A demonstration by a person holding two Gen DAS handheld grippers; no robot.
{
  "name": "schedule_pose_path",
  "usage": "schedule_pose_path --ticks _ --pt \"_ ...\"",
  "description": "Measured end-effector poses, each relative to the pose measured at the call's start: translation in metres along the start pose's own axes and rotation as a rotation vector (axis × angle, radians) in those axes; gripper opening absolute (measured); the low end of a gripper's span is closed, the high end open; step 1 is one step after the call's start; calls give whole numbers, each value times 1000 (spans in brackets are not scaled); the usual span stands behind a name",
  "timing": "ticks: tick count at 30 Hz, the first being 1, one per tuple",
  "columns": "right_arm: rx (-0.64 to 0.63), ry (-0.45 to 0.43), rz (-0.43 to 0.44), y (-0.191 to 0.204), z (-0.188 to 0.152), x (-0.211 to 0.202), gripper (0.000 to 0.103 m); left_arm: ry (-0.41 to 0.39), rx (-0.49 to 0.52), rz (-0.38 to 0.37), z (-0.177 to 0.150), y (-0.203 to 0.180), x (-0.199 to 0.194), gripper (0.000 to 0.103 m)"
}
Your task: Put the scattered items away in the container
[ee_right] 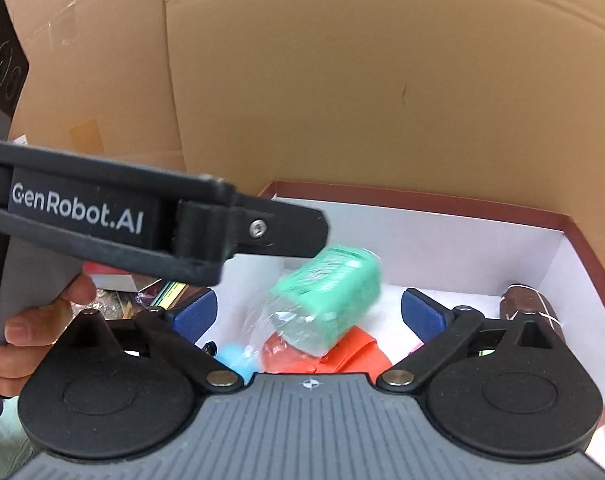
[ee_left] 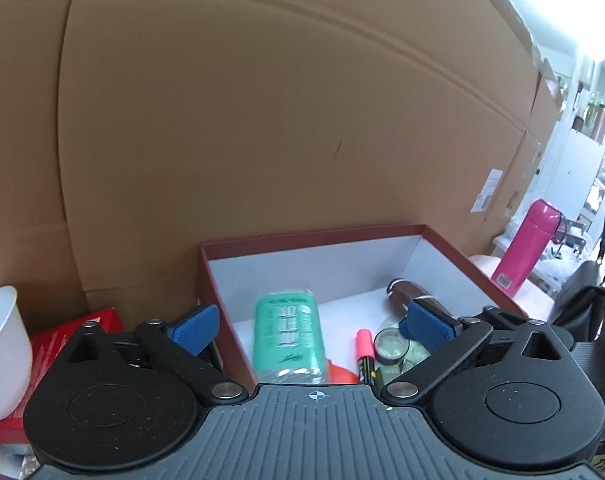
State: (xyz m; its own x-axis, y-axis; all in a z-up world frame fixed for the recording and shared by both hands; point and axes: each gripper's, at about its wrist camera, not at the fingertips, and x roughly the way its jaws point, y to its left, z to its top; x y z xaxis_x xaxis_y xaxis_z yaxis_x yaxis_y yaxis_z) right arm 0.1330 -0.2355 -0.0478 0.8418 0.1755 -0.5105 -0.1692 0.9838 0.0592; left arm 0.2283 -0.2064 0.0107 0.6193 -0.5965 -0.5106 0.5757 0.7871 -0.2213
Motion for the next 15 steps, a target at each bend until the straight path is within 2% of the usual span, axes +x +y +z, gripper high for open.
schedule_pose_path --ticks 9,15 --pt "6 -13 -23 10 -9 -9 101 14 3 28 -6 -1 -16 103" --pt "29 -73 -83 11 -18 -42 103 -7 24 102 -17 -19 -46 103"
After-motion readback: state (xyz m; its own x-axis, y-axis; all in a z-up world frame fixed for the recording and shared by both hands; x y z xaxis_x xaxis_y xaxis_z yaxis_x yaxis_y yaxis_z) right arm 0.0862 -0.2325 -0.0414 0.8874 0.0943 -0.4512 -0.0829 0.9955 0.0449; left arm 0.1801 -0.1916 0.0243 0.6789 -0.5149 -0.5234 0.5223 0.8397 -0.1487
